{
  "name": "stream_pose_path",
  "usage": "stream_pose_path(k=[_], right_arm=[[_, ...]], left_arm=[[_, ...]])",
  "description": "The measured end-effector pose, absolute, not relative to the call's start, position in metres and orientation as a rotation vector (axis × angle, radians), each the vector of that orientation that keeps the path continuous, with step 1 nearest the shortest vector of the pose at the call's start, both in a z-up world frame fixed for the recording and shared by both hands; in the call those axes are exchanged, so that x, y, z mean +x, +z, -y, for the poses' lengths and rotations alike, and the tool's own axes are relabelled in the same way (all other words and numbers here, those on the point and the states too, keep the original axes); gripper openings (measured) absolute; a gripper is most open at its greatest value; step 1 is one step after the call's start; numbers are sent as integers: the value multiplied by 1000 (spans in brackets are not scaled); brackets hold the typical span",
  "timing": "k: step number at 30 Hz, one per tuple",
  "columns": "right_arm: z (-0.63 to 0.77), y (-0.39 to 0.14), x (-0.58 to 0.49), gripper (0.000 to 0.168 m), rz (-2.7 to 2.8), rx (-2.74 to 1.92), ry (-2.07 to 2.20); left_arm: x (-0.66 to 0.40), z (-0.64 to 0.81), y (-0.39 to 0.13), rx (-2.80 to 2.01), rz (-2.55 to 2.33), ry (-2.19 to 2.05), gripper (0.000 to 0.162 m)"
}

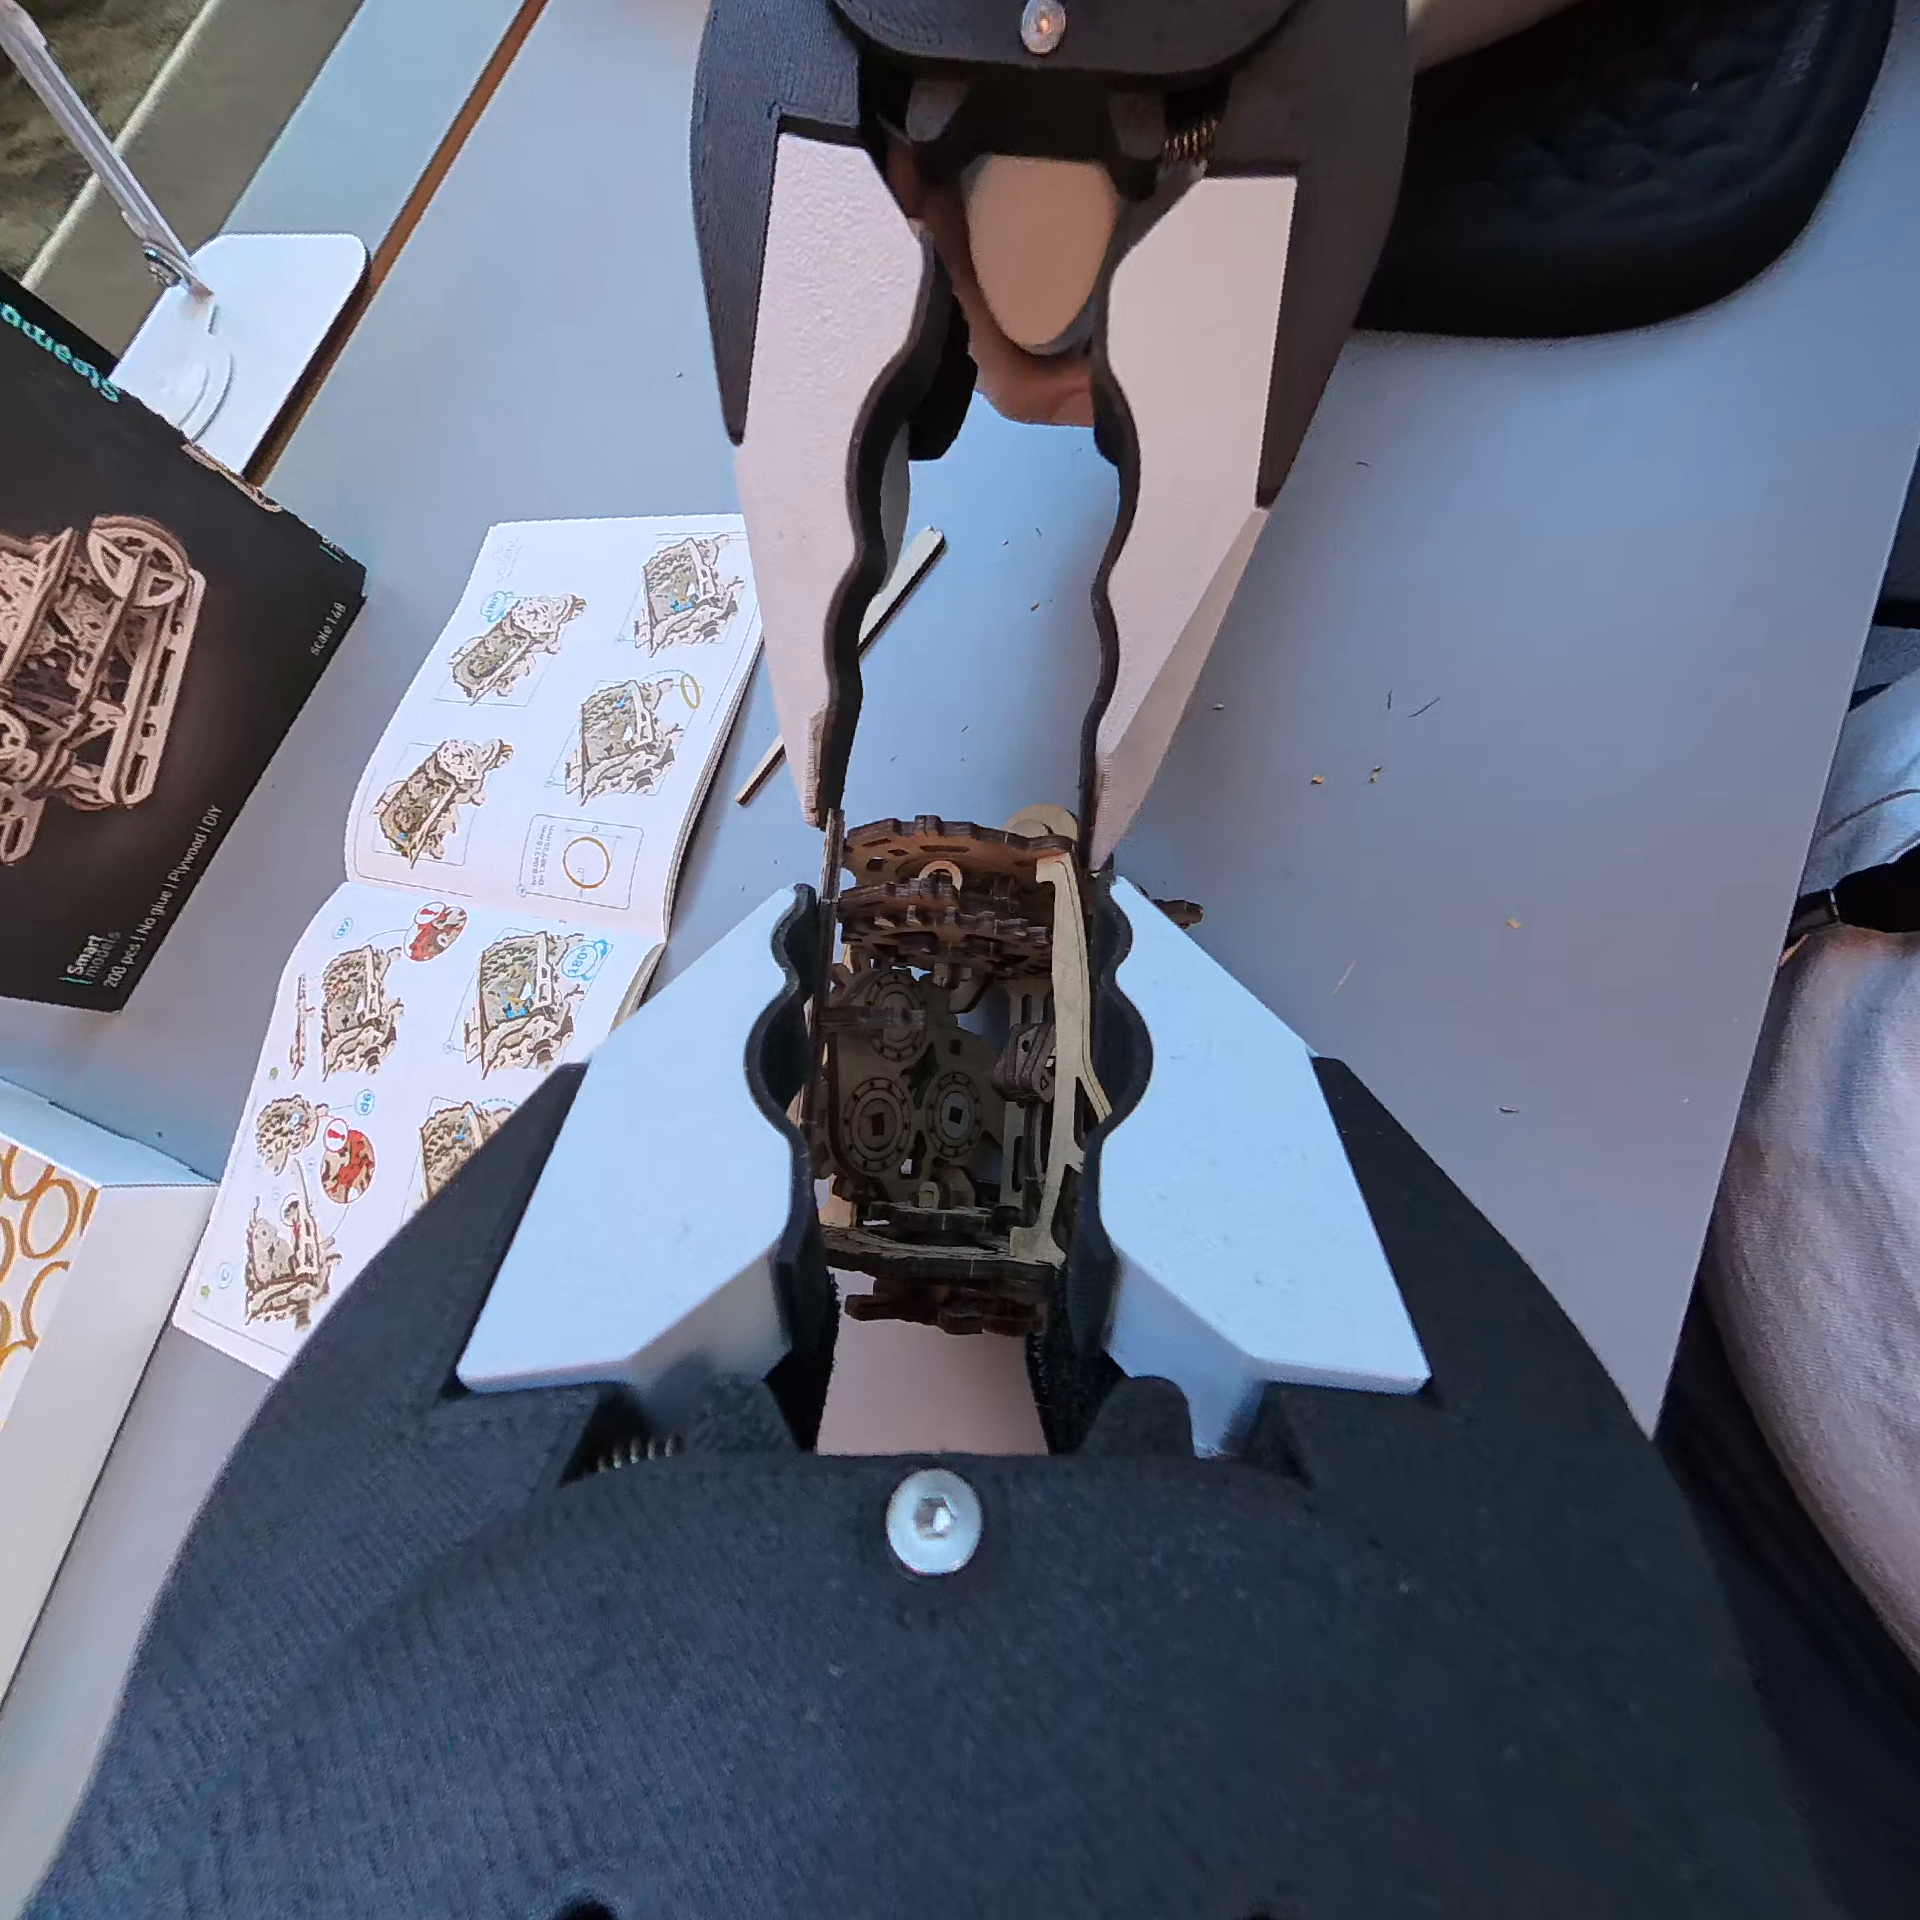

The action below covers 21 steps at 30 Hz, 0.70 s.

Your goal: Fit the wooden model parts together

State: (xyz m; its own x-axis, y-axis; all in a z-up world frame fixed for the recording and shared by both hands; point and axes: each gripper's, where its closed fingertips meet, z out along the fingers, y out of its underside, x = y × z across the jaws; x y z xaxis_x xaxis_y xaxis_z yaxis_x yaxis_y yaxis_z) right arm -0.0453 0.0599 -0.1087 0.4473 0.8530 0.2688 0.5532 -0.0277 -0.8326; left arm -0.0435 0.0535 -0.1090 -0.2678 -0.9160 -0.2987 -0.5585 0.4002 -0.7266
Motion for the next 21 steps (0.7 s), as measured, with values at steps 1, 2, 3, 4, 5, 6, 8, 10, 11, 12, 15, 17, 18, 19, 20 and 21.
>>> stream_pose_path(k=[1,2,3,4,5,6,8,10,11,12,15,17,18,19,20,21], right_arm=[[-60,-109,-45,49,1220,-1699,379],[-61,-109,-45,49,1210,-1700,389],[-61,-108,-45,49,1202,-1699,401],[-61,-108,-45,49,1199,-1698,405],[-61,-108,-45,48,1201,-1692,402],[-61,-108,-44,48,1204,-1684,394],[-61,-108,-43,48,1210,-1673,378],[-62,-108,-42,48,1207,-1666,376],[-62,-108,-41,48,1201,-1665,379],[-62,-108,-41,48,1197,-1664,379],[-64,-108,-38,47,1188,-1657,368],[-66,-110,-35,47,1188,-1655,356],[-66,-111,-35,47,1189,-1654,360],[-65,-111,-36,47,1190,-1650,373],[-65,-110,-36,47,1188,-1646,381],[-65,-110,-36,48,1186,-1644,381]], left_arm=[[-43,-54,-109,-1261,-1950,-651,51],[-43,-54,-109,-1265,-1950,-658,51],[-43,-54,-109,-1266,-1952,-661,51],[-43,-54,-109,-1263,-1954,-658,51],[-43,-54,-109,-1258,-1956,-653,51],[-42,-54,-109,-1252,-1958,-646,50],[-41,-55,-109,-1245,-1962,-637,50],[-40,-55,-109,-1244,-1964,-635,51],[-40,-55,-109,-1243,-1960,-635,51],[-39,-56,-109,-1244,-1953,-635,51],[-40,-60,-107,-1250,-1923,-620,53],[-42,-60,-105,-1259,-1911,-625,55],[-43,-59,-105,-1263,-1906,-630,55],[-43,-58,-104,-1263,-1903,-631,55],[-43,-58,-104,-1260,-1901,-625,55],[-43,-58,-105,-1259,-1900,-616,55]])
